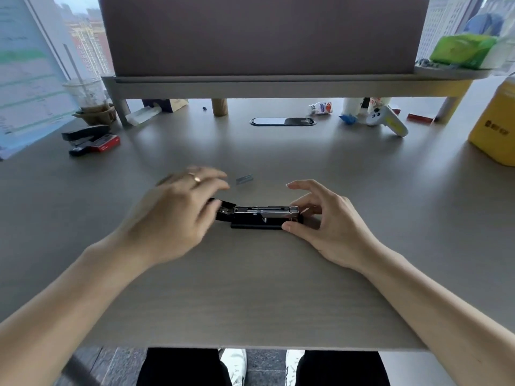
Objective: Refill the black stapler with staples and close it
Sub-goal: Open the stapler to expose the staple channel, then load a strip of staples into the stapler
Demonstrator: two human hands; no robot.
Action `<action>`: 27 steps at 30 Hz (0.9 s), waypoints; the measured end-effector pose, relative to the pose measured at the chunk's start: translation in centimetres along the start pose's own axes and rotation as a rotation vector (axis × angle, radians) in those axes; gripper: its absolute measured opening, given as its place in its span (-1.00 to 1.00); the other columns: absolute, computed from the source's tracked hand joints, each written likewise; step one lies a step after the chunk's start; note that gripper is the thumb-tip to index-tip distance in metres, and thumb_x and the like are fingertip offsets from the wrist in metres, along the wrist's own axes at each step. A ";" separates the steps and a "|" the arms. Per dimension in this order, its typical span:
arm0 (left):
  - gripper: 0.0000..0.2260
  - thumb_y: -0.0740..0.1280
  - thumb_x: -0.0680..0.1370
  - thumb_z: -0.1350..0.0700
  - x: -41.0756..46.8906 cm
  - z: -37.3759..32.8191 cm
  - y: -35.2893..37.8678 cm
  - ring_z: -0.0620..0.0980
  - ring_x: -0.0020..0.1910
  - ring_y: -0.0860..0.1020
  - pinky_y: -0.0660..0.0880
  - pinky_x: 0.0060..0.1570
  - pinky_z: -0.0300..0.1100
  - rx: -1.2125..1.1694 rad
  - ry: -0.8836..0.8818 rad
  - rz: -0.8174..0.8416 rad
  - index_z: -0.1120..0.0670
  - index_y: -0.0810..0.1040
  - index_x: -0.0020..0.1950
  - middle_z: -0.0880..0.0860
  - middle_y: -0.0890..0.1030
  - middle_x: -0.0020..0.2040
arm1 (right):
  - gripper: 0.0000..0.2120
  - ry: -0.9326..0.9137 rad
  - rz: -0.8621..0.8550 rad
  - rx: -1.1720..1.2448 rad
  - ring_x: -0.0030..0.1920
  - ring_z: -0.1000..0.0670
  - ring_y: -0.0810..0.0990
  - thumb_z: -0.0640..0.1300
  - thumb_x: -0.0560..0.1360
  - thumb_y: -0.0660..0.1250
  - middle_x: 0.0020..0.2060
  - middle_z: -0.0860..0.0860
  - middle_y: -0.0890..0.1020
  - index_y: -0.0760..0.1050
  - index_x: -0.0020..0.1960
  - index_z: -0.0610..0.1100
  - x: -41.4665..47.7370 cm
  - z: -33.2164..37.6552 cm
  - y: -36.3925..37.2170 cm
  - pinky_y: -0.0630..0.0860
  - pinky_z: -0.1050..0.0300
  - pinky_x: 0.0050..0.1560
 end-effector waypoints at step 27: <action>-0.70 0.37 0.62 -0.07 2.9 0.8 2.7 -0.20 0.15 0.65 0.51 0.21 -0.22 -0.431 -0.186 0.121 -0.03 0.62 0.32 -0.15 0.70 0.16 | -0.50 0.035 0.013 -0.016 -0.01 0.21 0.69 0.04 0.44 0.58 -0.01 0.25 0.72 0.54 0.33 0.17 0.1 -0.4 0.0 0.56 0.32 0.10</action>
Point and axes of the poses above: each hand's wrist, its own x-axis towards the middle knuckle, its own y-axis out of the palm, z = x × y, the point moved 9 cm from there along x, towards the middle knuckle
